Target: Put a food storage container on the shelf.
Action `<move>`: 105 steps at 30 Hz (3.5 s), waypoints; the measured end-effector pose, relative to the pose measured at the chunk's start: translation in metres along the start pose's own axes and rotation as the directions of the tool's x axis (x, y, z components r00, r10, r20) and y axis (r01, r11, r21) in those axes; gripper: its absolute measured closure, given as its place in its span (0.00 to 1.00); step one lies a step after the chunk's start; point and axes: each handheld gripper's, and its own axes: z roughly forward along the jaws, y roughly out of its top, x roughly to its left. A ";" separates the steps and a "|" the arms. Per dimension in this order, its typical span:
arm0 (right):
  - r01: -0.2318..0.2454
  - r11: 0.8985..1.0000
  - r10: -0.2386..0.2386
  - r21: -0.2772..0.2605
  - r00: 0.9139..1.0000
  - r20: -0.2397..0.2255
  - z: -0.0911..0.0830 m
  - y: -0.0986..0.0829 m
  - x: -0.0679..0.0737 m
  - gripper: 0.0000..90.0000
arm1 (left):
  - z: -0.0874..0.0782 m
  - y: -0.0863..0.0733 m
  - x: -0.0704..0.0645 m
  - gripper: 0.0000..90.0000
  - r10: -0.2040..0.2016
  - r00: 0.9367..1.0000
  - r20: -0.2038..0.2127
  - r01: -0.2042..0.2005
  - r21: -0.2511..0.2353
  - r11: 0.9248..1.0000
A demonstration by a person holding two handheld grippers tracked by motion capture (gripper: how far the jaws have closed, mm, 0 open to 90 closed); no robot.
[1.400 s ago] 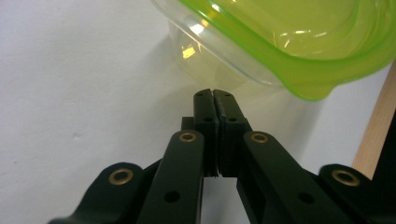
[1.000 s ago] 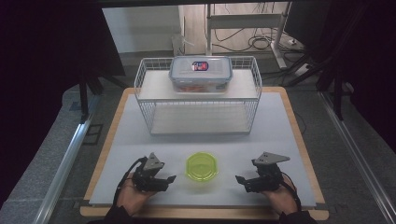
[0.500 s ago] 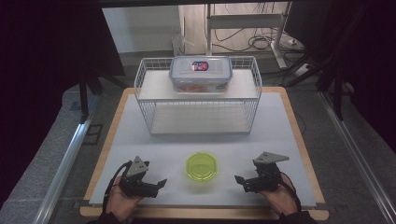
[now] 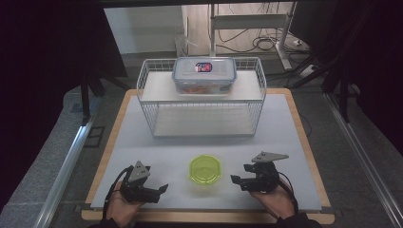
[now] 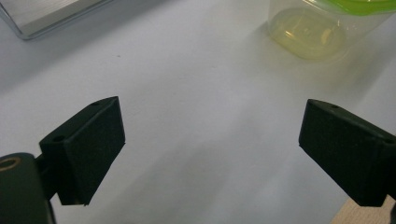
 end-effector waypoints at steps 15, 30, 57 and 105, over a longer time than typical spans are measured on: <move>-0.189 0.981 0.185 -0.046 0.979 -0.085 0.027 0.033 0.021 0.52 | 0.001 -0.001 0.000 0.08 0.000 1.000 0.001 0.000 0.005 1.000; -0.482 0.873 0.485 0.072 0.845 -0.225 0.055 0.015 -0.005 0.83 | 0.005 -0.001 -0.002 0.09 0.015 1.000 0.009 -0.015 0.028 0.999; -0.409 0.912 0.377 -0.020 0.858 -0.349 -0.033 0.182 0.008 0.90 | 0.005 0.001 -0.002 0.09 0.033 0.999 0.013 -0.033 0.014 0.999; -0.490 0.837 0.458 -0.244 0.871 -0.177 -0.024 0.326 -0.055 0.40 | 0.007 0.000 -0.009 0.09 0.086 0.996 0.021 -0.086 0.031 0.996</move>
